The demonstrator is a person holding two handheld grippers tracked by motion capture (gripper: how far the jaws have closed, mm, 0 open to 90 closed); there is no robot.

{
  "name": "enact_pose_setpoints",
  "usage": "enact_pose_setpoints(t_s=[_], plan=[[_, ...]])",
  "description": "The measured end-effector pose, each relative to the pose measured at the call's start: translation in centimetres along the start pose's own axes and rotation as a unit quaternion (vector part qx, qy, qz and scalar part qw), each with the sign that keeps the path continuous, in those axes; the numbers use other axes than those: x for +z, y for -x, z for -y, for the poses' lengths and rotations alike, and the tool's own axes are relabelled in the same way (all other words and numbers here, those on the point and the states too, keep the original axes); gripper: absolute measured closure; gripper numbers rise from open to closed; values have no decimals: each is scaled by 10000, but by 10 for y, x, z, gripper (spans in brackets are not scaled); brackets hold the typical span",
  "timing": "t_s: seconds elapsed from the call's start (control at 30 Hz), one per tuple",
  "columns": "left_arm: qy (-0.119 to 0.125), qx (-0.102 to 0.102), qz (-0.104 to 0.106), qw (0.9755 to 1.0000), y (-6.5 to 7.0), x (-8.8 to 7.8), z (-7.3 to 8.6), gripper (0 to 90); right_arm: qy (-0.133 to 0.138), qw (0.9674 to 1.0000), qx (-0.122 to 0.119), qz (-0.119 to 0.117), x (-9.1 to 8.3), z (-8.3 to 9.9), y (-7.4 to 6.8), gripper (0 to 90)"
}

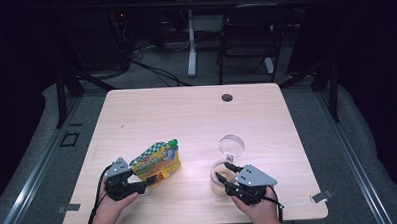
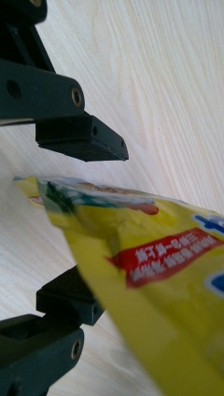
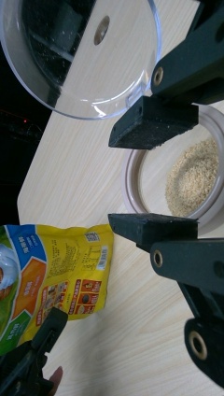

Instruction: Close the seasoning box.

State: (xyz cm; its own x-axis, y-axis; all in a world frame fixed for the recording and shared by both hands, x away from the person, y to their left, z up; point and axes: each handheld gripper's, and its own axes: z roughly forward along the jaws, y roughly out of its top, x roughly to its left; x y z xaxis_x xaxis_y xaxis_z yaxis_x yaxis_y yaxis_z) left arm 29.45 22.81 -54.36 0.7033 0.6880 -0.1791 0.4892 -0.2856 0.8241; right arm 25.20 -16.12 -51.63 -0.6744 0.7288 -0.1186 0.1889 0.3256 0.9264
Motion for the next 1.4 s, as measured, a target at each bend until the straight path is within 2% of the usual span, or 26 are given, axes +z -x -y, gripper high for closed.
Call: enact_pose_setpoints(t_s=[0.43, 0.57, 0.77, 0.93, 1.1, 1.17, 1.27, 1.4], plan=[[56, -50, -90, 9999, -1, -16, 8, 386, -133, 9995, 171, -211, -11, -9, 10, 560], [61, 15, -108, 9999, 1, -21, 7, 386, -161, 9991, 270, -276, -16, -10, 14, 560], [-1, 34, -184, 9998, 1, -25, 12, 393, -216, 9989, 316, -258, -21, -13, 20, 553], [148, -63, -166, 9997, -1, -27, 12, 402, -240, 9985, 422, -264, -22, -12, 24, 541], [126, -89, -175, 9997, -1, -27, 13, 402, -240, 9976, 571, -316, -23, -10, 28, 530], [79, -73, -159, 9998, -1, -27, 13, 402, -246, 9970, 618, -391, -25, -10, 29, 536], [59, 21, -168, 9998, 0, -26, 13, 408, -222, 9973, 616, -337, -27, -11, 30, 522], [65, 35, -149, 9999, 1, -24, 13, 418, -222, 9970, 678, -301, -30, -10, 35, 499]])
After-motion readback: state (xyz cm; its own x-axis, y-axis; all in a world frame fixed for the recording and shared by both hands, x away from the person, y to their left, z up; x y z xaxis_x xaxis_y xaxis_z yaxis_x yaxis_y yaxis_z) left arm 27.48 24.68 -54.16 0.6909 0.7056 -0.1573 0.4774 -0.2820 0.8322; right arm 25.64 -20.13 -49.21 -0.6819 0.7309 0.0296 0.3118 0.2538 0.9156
